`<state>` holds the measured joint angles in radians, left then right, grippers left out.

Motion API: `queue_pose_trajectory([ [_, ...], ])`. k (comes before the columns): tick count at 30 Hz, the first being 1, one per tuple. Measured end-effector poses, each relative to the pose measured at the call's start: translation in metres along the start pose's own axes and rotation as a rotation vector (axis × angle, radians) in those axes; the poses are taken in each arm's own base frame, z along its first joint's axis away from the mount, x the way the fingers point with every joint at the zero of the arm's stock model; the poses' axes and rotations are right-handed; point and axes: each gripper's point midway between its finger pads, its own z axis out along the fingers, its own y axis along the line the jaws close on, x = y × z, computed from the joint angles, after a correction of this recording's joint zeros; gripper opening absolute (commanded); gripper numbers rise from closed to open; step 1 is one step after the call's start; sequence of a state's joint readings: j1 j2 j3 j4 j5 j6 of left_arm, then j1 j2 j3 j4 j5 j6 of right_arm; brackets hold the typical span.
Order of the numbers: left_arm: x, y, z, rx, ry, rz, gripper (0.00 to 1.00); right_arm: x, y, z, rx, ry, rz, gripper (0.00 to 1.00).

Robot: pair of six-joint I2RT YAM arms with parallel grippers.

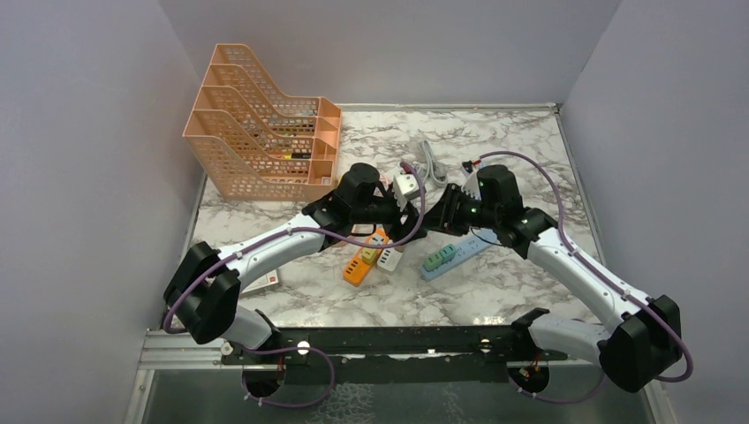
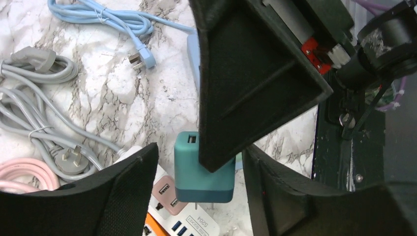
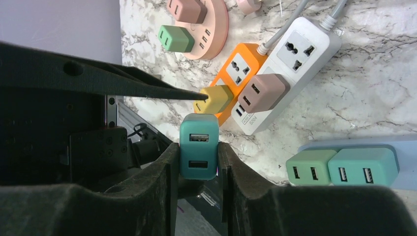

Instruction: Insert the plug

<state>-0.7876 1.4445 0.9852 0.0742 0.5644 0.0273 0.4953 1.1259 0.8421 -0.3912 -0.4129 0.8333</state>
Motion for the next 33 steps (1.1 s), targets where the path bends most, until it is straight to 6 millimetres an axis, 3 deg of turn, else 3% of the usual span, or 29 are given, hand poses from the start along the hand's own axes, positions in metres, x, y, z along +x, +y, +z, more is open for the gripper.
queue_pose_trajectory([
  [5, -0.002, 0.01, -0.002, -0.068, 0.009, -0.02, 0.84, -0.008, 0.0, -0.005, 0.021, -0.057, -0.003, 0.13],
  [10, -0.014, 0.017, -0.017, -0.157, -0.011, -0.029, 0.89, -0.036, -0.005, -0.028, 0.095, -0.25, -0.011, 0.13],
  [16, -0.055, 0.024, -0.055, -0.315, -0.135, -0.041, 0.9, -0.06, -0.037, -0.047, 0.303, -0.403, -0.011, 0.11],
  [19, -0.067, 0.032, -0.075, -0.421, -0.185, -0.083, 0.9, -0.066, -0.055, -0.058, 0.415, -0.44, -0.011, 0.09],
  [24, -0.051, 0.042, -0.096, -0.537, -0.193, -0.18, 0.9, -0.071, -0.078, -0.07, 0.556, -0.483, 0.006, 0.07],
  [33, -0.032, 0.051, -0.101, -0.604, -0.148, -0.256, 0.9, -0.061, -0.119, -0.077, 0.832, -0.488, 0.111, 0.07],
])
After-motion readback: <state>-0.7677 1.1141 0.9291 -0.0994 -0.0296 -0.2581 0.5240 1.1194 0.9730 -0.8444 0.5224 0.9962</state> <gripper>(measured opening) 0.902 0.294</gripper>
